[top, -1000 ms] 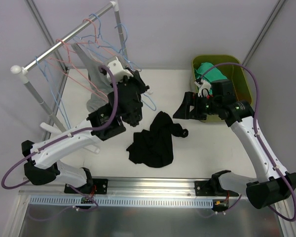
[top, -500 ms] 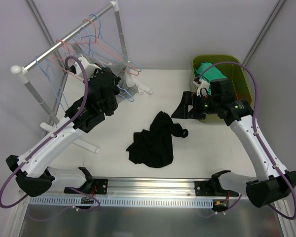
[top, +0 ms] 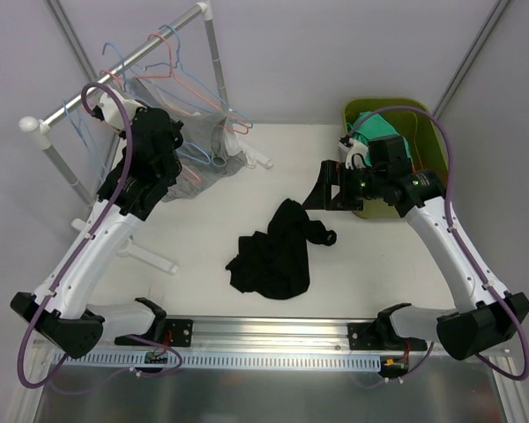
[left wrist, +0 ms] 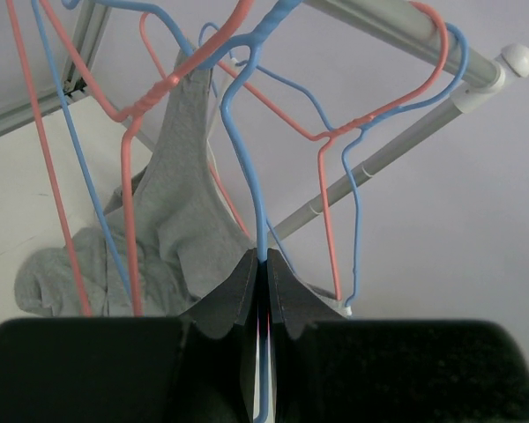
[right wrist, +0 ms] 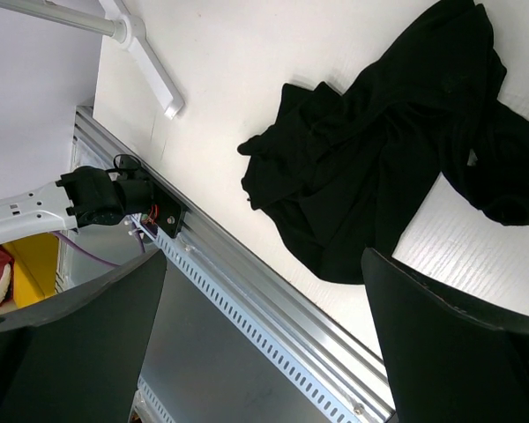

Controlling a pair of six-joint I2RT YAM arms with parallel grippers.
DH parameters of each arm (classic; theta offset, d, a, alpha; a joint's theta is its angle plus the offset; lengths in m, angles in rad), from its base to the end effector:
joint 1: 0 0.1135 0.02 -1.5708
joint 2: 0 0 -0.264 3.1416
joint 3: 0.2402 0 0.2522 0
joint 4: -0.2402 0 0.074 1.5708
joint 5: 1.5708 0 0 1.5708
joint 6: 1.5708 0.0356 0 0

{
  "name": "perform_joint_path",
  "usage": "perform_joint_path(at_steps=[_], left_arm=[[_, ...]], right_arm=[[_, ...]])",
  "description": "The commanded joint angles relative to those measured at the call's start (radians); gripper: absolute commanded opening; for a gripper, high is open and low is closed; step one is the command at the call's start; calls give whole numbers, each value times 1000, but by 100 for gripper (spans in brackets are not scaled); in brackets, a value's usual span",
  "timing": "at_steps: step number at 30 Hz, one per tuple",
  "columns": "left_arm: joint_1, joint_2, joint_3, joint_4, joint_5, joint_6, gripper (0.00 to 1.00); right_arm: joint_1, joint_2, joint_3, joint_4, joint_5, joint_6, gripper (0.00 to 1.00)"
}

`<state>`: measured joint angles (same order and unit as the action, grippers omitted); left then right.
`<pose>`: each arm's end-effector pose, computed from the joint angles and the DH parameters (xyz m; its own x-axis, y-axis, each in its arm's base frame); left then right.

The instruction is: Remove the tank top from the hanger

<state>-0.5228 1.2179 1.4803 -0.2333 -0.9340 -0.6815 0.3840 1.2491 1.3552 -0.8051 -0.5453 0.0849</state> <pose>0.2265 -0.0975 0.4855 0.2712 -0.5886 -0.7616 -0.2943 0.7026 -0.6479 0.2283 0.1122 0.3824 -0.6528 -0.1856 -0.7344 -0.6353 0.6621 0.3975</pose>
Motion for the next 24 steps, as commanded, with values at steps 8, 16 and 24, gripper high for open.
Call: perform_joint_path(at_steps=[8,16,24], left_arm=[[50,-78,-107,-11,48,-84,0],[50,-196,-210,-52,8,-118,0],[49,-277,-267,-75,-40,-95,0]], right_arm=[[18,27,64,-9,-1,-16,99],[30,55,70,-9,4,-19,100],[69,115,110,-2,18,-13,99]])
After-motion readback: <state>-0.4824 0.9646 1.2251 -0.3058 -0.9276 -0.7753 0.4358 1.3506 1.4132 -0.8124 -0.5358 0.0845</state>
